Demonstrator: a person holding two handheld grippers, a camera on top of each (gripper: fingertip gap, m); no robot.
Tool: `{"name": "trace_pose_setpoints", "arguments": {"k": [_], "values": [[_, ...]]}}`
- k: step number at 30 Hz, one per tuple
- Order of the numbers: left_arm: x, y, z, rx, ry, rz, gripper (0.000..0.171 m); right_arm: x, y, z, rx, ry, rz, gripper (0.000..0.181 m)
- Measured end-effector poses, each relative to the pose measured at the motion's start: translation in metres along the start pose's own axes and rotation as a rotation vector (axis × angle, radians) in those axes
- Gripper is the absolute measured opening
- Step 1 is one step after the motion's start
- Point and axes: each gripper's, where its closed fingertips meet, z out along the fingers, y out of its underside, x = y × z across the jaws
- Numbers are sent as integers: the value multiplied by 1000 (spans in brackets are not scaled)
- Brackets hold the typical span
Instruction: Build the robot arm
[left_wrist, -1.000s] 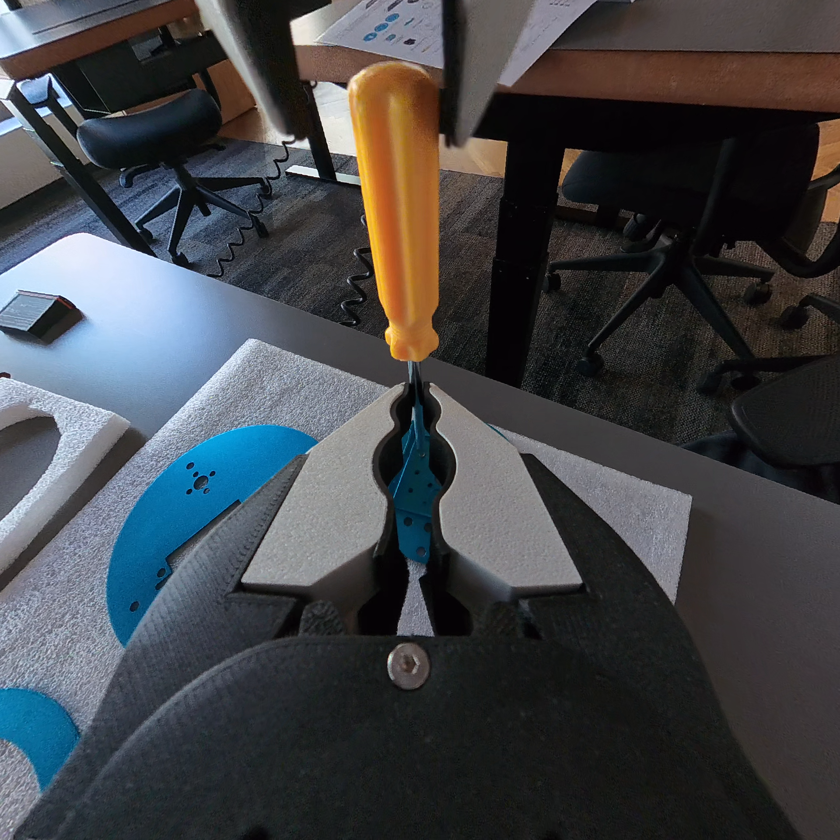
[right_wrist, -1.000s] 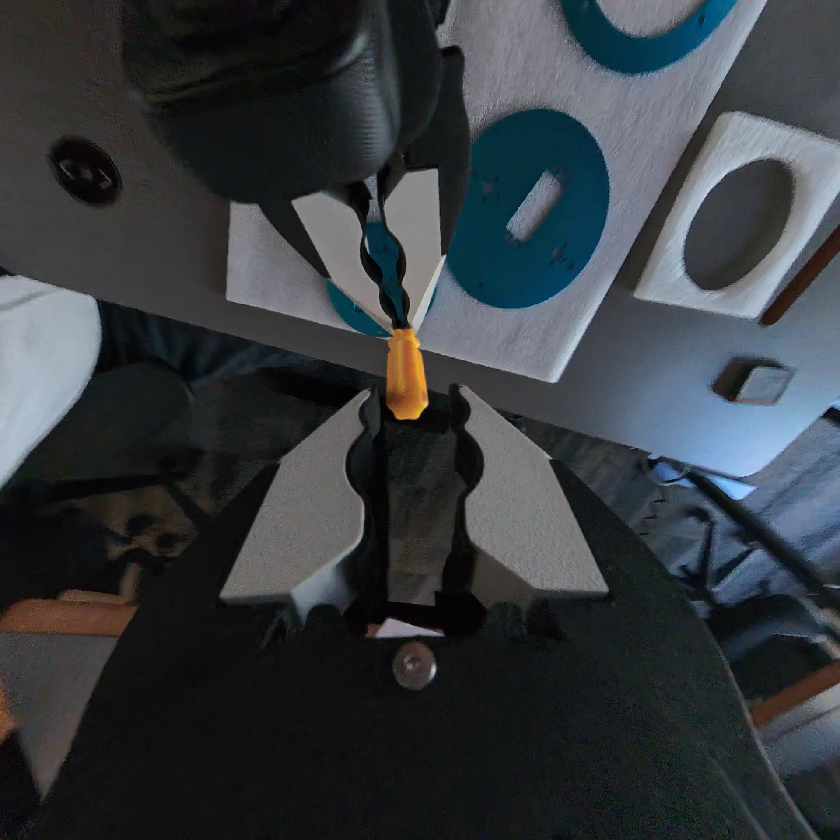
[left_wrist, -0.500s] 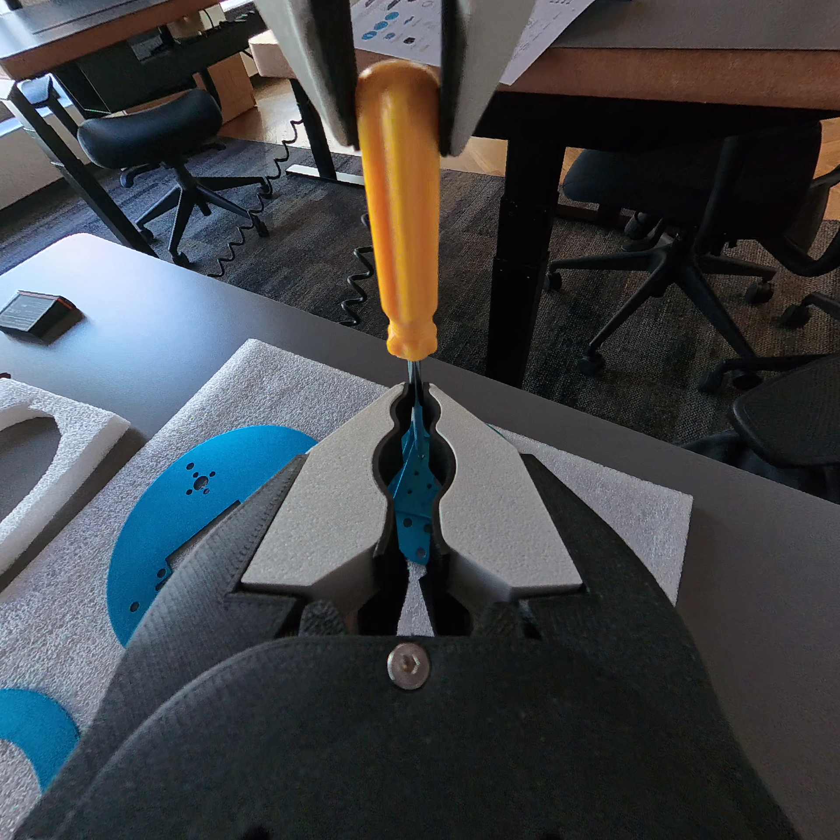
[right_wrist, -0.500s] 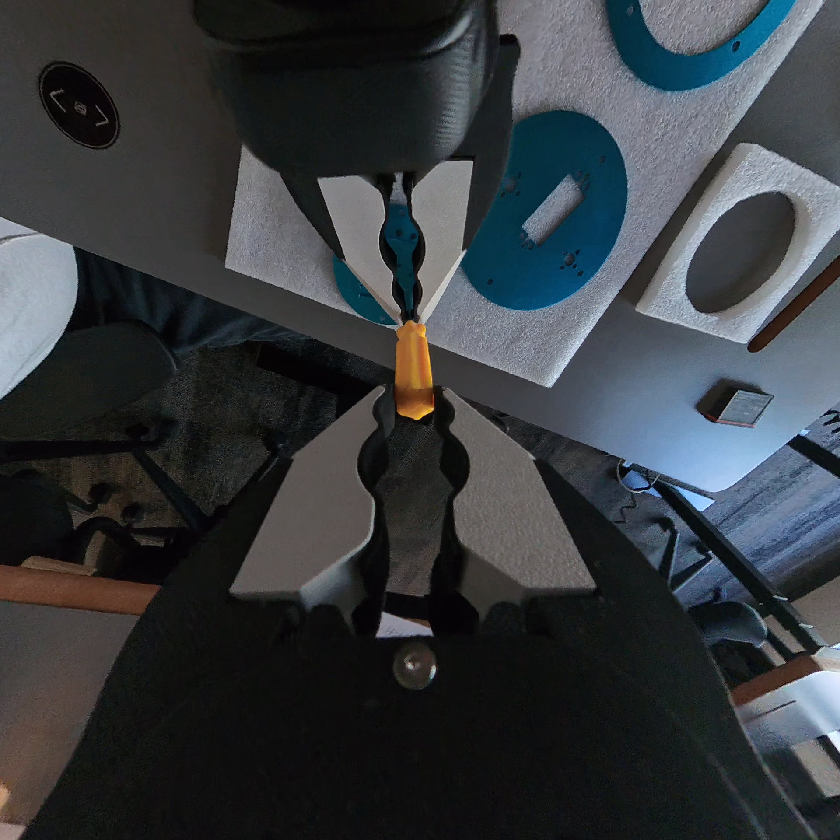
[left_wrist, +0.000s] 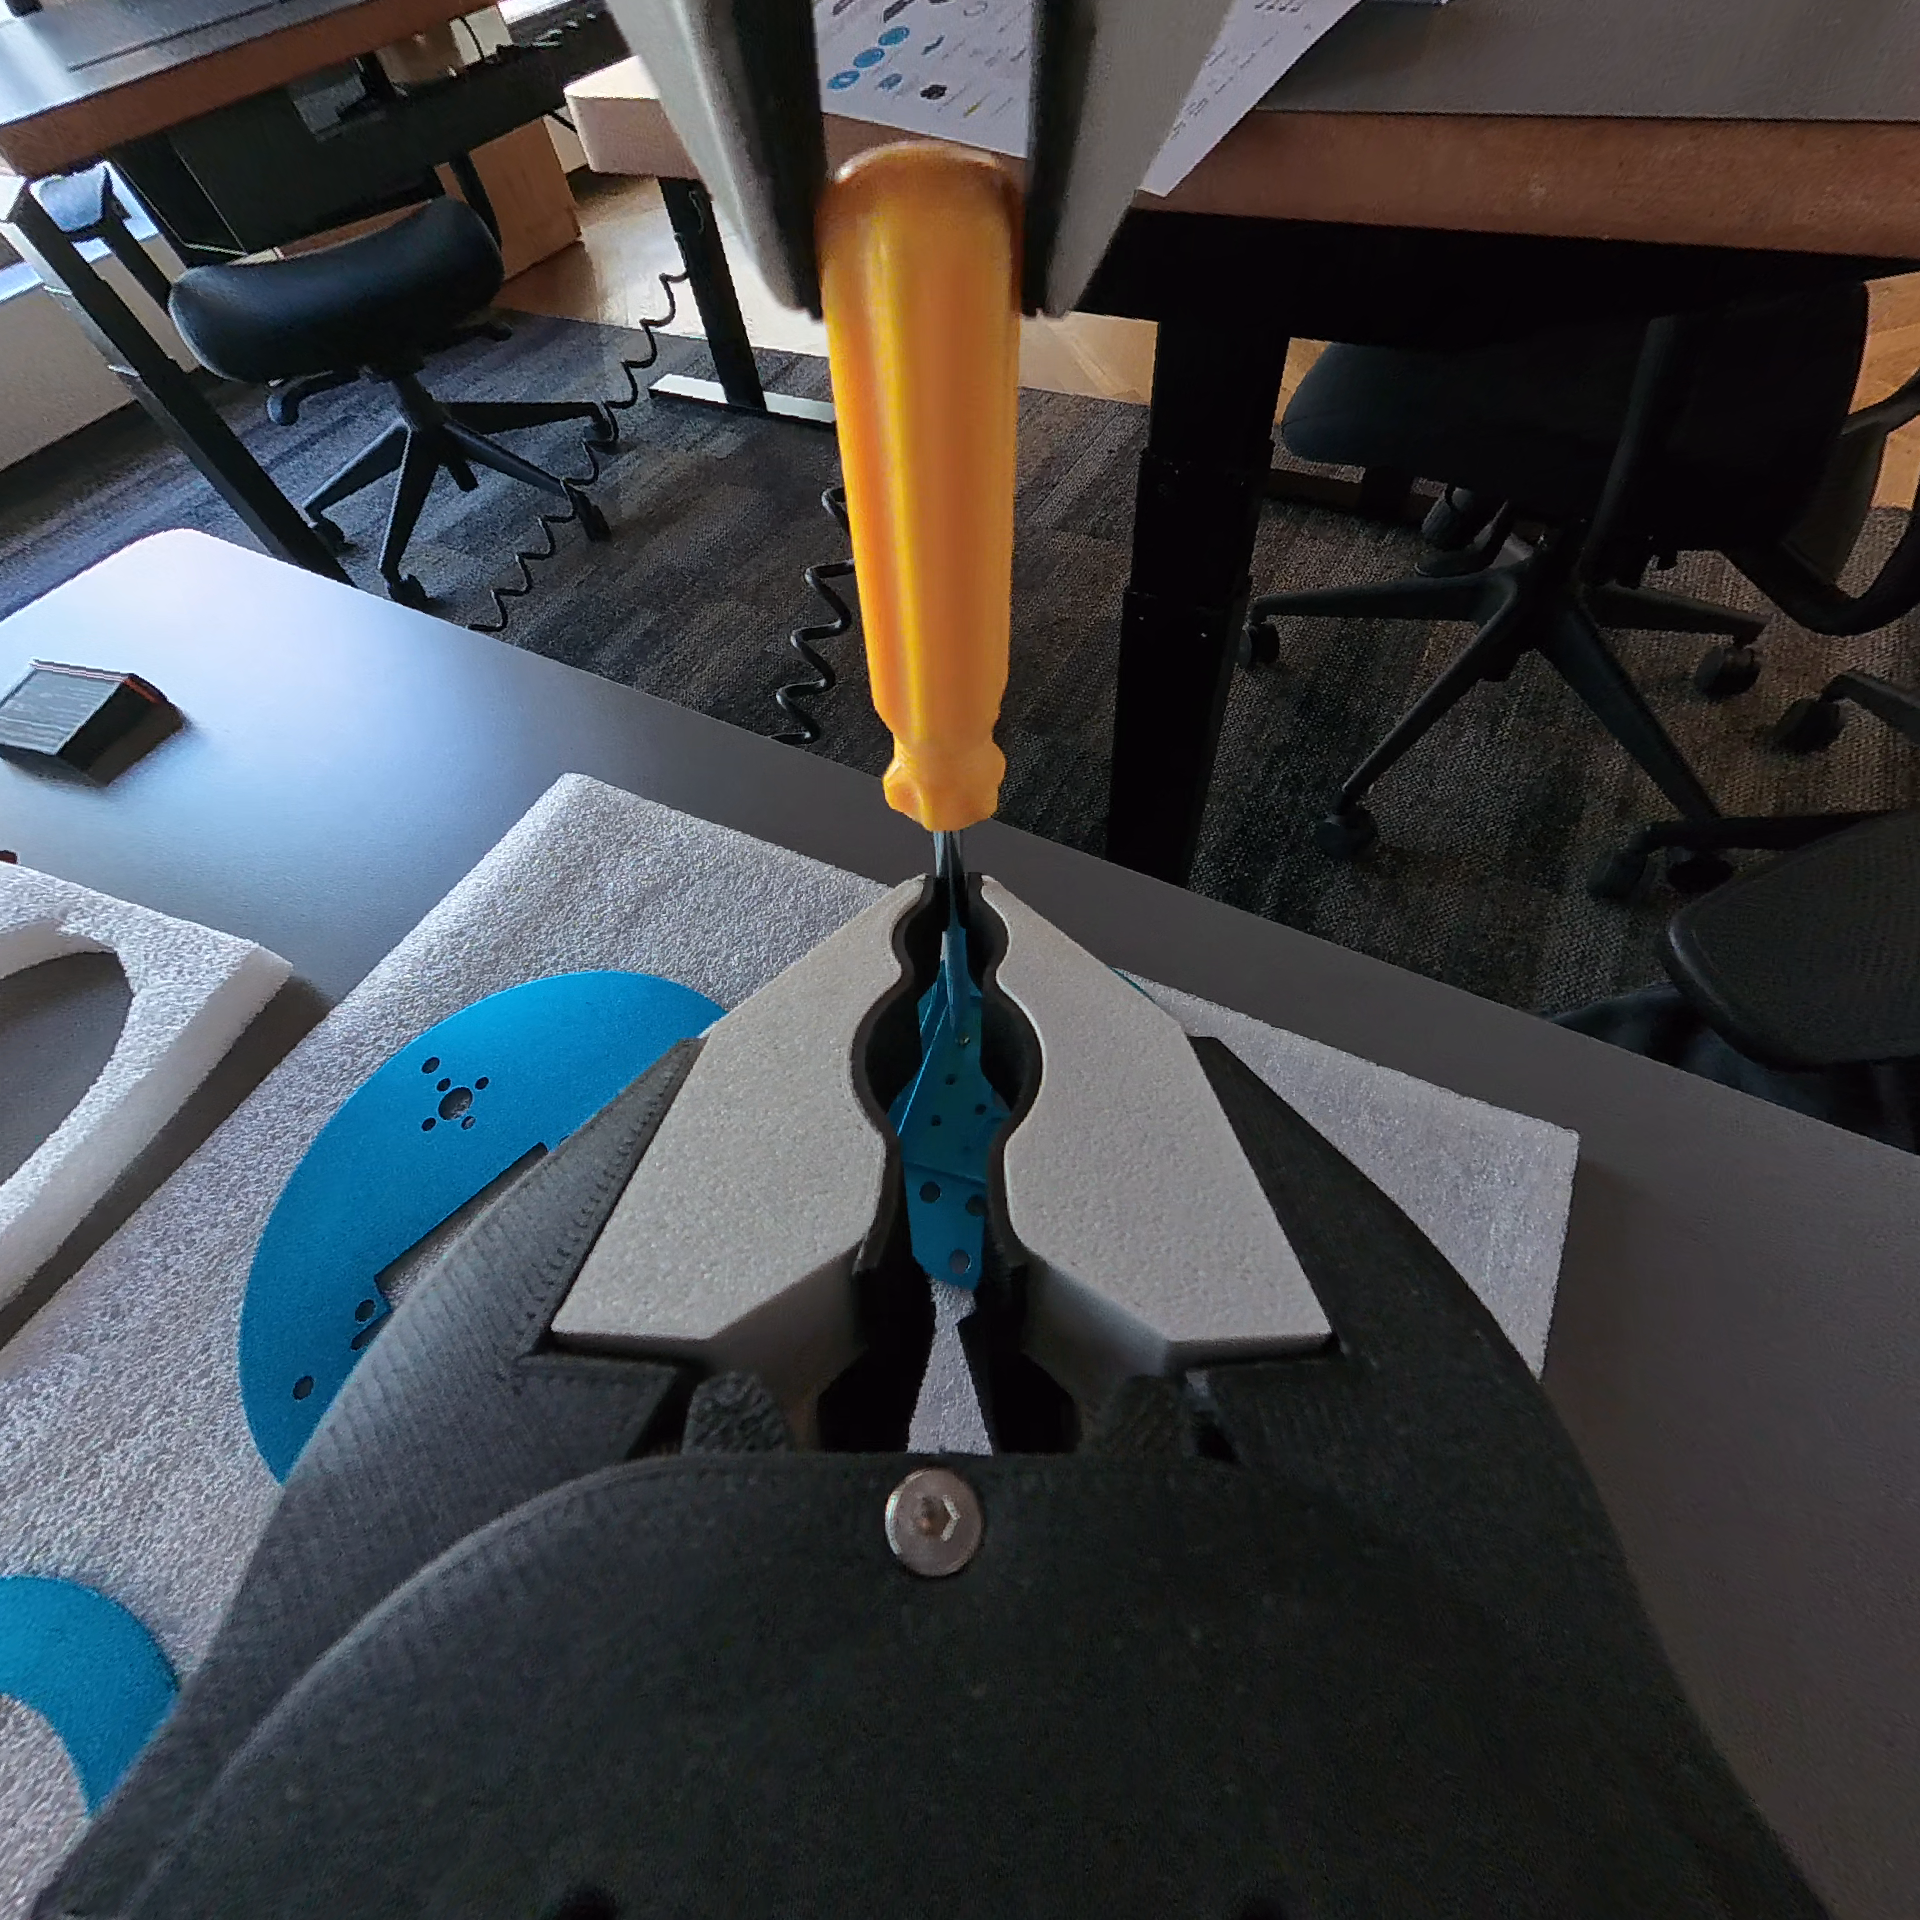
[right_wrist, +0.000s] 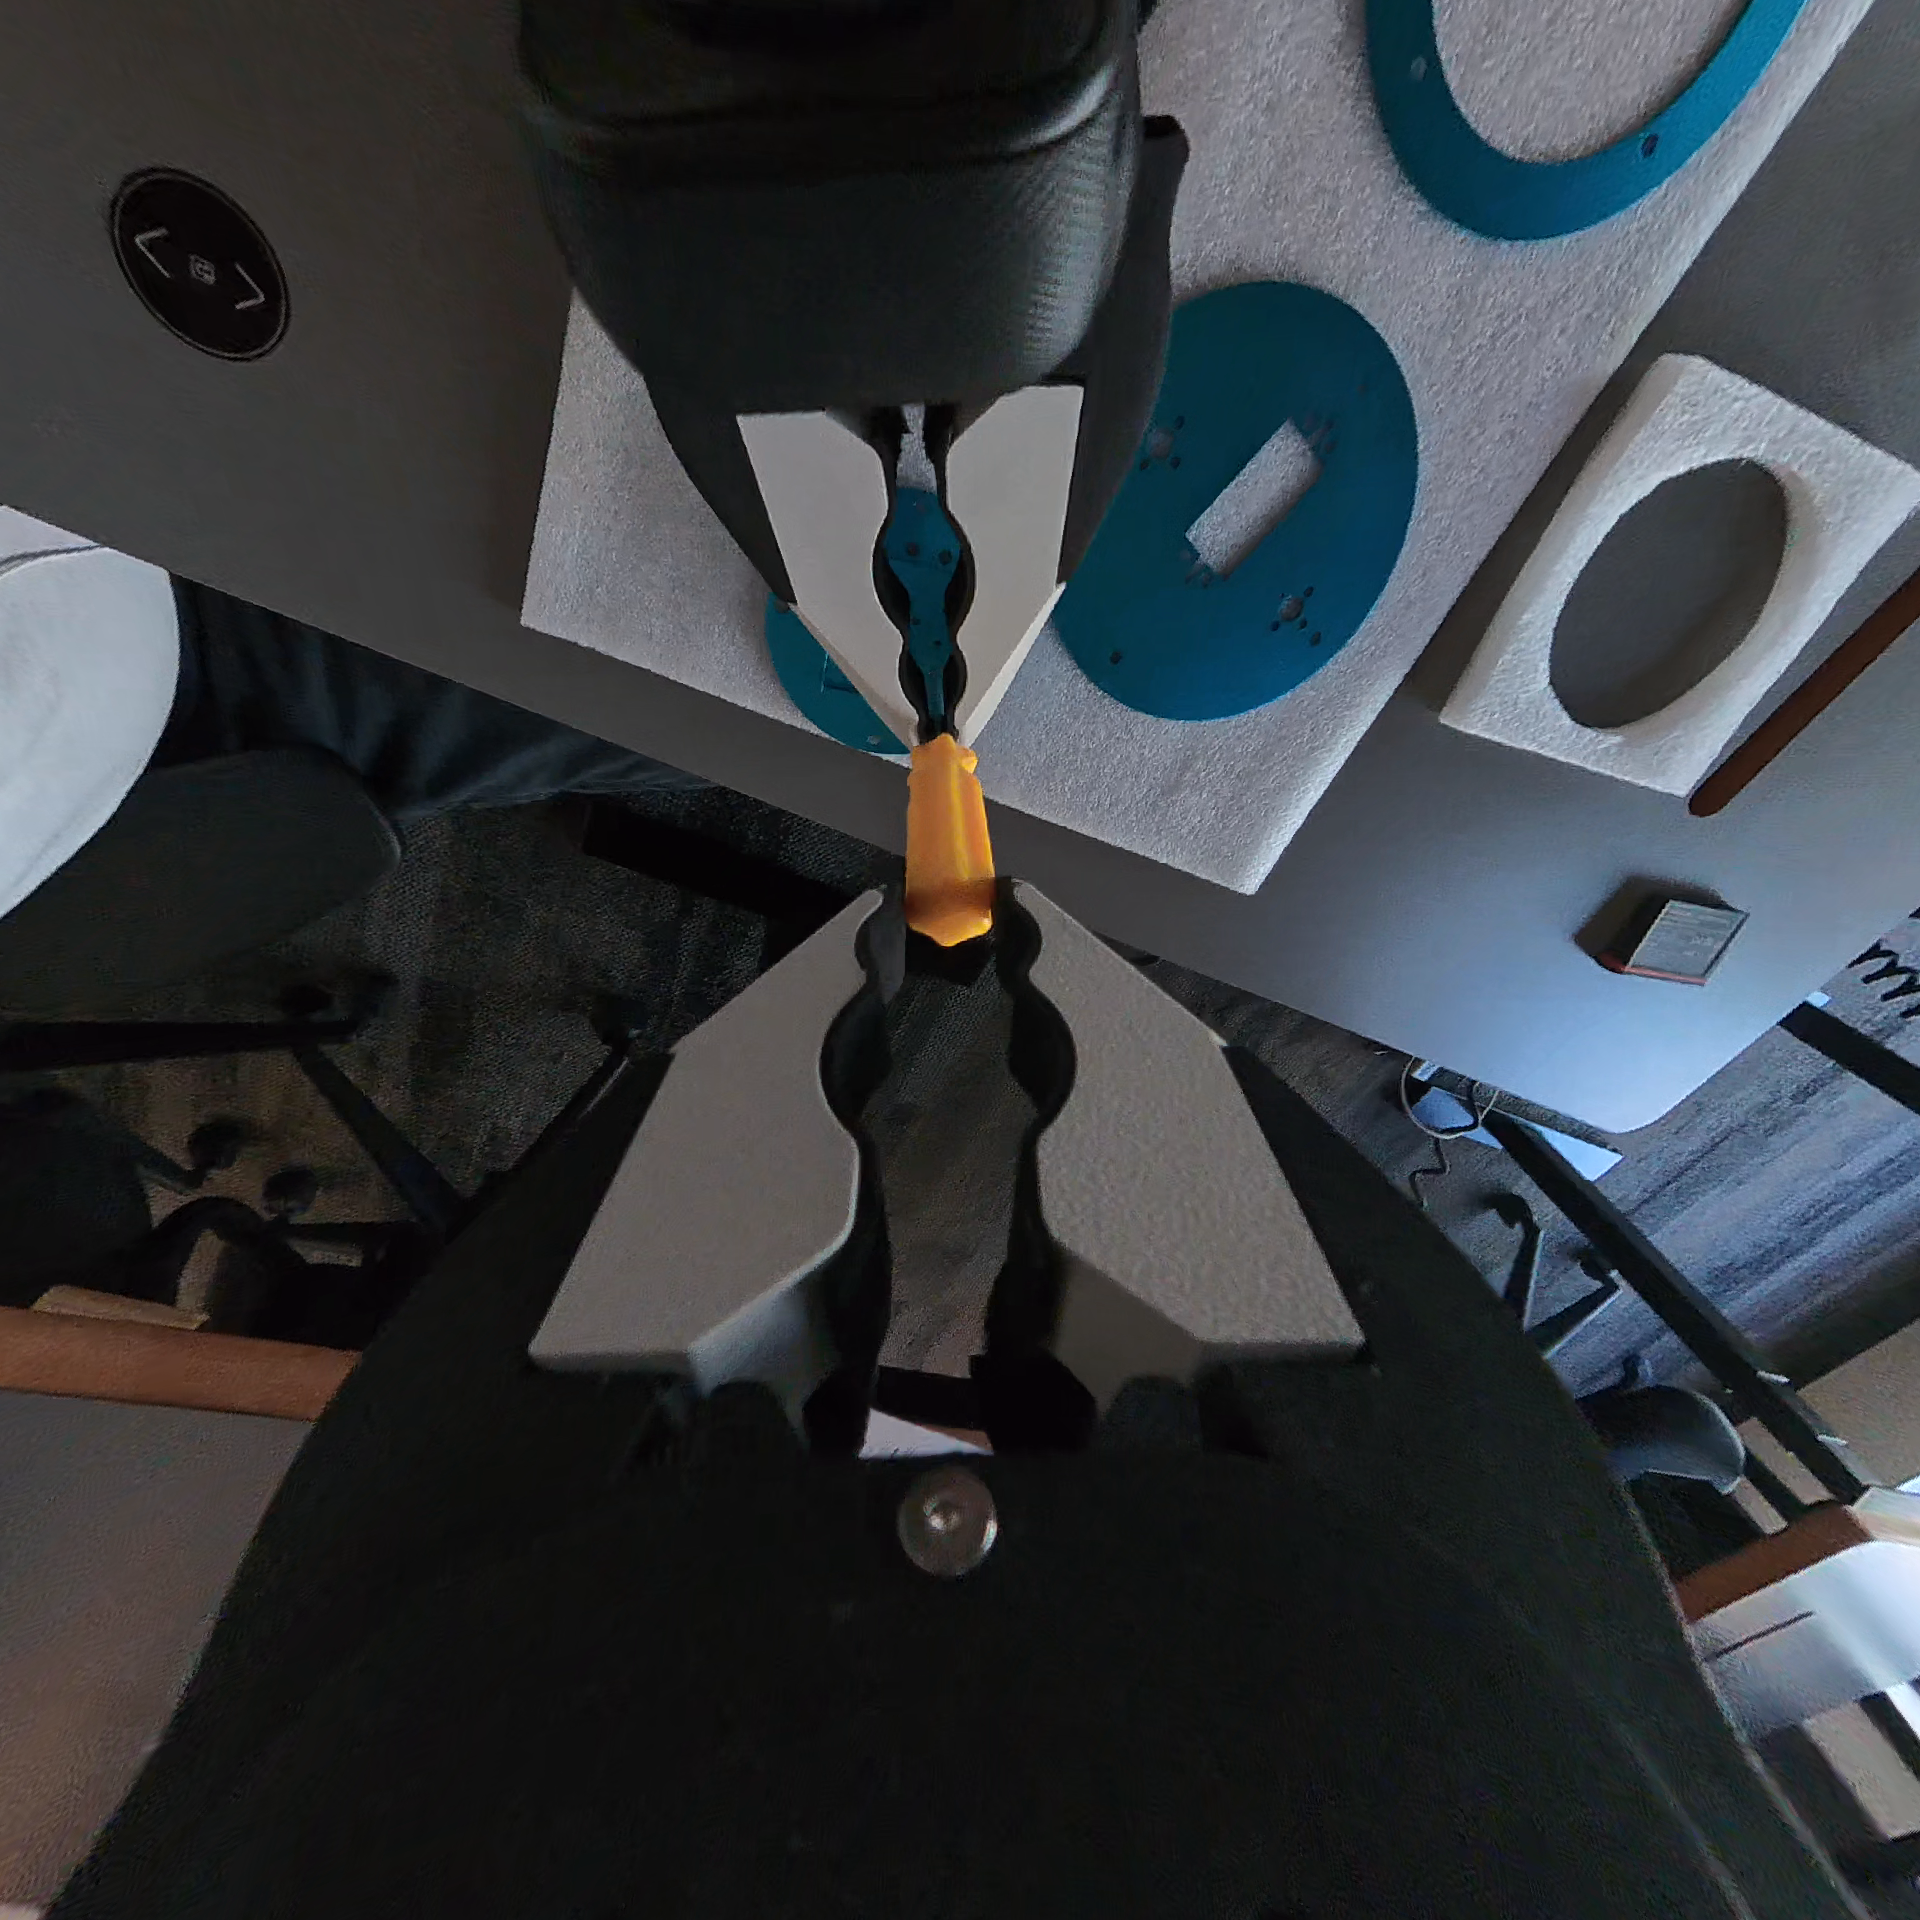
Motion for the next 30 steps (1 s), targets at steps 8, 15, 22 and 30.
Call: {"name": "trace_pose_setpoints", "arguments": {"k": [8, 15, 22, 30], "values": [[0, 0, 1, -2, -4, 3, 3, 0, 6, 0, -40, -78, 403, 18], [1, 0, 1, -2, 0, 7, 2, -3, 5, 1, -47, -14, 57, 17], [0, 0, 2, -4, -5, 5, 2, -1, 4, 1, -48, -100, 436, 17], [1, -1, 2, -2, 3, 5, 2, -4, 9, 2, -82, -18, 116, 21]]}}
